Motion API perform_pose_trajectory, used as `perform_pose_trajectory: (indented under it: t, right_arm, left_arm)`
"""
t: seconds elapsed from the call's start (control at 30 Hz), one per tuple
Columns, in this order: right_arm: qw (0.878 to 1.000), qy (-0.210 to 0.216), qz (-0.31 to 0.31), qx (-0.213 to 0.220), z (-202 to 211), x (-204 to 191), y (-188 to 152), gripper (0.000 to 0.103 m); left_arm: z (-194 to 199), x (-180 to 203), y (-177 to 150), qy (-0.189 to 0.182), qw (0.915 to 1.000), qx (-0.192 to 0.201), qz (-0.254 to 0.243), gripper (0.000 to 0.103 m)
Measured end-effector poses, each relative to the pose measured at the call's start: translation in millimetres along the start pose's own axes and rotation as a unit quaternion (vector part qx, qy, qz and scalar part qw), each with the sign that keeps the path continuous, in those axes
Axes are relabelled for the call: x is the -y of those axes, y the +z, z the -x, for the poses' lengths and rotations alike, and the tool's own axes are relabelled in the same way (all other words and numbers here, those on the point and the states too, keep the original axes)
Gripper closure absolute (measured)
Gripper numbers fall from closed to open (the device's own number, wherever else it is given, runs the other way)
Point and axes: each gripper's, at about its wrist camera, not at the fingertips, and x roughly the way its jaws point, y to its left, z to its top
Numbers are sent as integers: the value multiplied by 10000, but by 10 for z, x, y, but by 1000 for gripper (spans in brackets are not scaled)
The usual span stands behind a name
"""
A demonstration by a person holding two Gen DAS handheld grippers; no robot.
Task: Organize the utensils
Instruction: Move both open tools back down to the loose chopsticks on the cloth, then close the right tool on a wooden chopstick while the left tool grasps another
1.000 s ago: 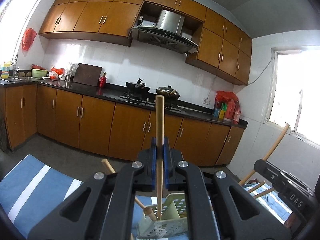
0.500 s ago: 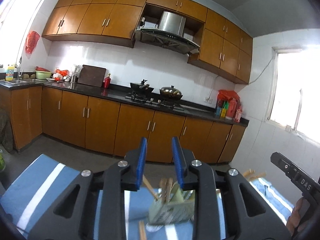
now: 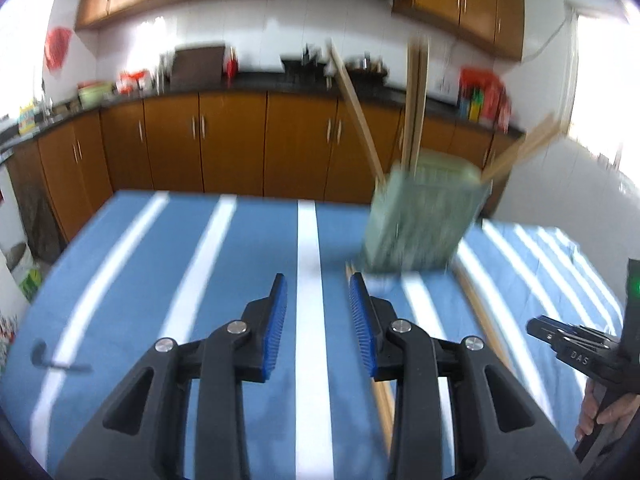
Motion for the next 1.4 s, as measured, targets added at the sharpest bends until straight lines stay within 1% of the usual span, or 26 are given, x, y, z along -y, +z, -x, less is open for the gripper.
perform_pose_trajectory:
  t: [0.1,0.17,0.27,0.33,0.37,0.43,0.5,0.7,0.9,1.0,1.07,1.1,1.17,1.27,1.33,1.4]
  right_arm:
    - [9997,-2,56,-229,-133,-16,-154,81]
    - [9994,-23,87,-330,-190,-62,-202,84]
    - [9994,-64,151,-312,-191,-66,-208,86]
    - [9992,-151,219,-310,-187,-66,-215,96]
    - [9990,-275,230,-279,-191,-51,-213,96]
    - [9987,-449,66,-218,-183,21,-201,96]
    - [9984,-534,-87,-191,-179,103,-188,96]
    - [9984,-527,-103,-158,-162,153,-195,96]
    - [9986,-483,-119,-161,-187,161,-177,96]
    - [9985,-509,-97,-163,-185,154,-181,96]
    - [9986,-491,-87,-172,-176,147,-187,96]
    - [9988,-448,-102,-183,-171,148,-192,96]
    - [9990,-397,-106,-187,-163,150,-207,95]
    - [9991,-381,-28,-194,-161,155,-204,96]
    - [9987,-472,2,-177,-165,171,-191,96]
    - [9983,-564,-18,-158,-174,218,-162,96]
  left_arm:
    - [-128,-14,-202,-125,9991,-409,38,70]
    - [-182,-23,-303,-199,9981,-586,74,70]
    - [-252,28,-416,-335,9962,-797,130,71]
    - [-304,64,-474,-414,9948,-913,149,71]
    - [-321,80,-504,-469,9940,-973,166,72]
    - [-348,118,-541,-545,9929,-1039,181,75]
    - [-373,159,-576,-613,9919,-1101,156,76]
    - [-462,265,-645,-619,9897,-1294,-24,85]
    - [-496,330,-673,-637,9883,-1376,-139,85]
    - [-503,375,-683,-526,9887,-1374,-270,86]
    - [-510,382,-680,-455,9889,-1377,-309,90]
    - [-520,371,-673,-396,9891,-1384,-303,94]
    - [-538,333,-653,-337,9894,-1386,-281,94]
    - [-580,213,-595,-107,9900,-1385,-249,95]
    - [-627,53,-529,111,9902,-1390,-124,95]
    - [-667,-96,-467,255,9901,-1381,5,95]
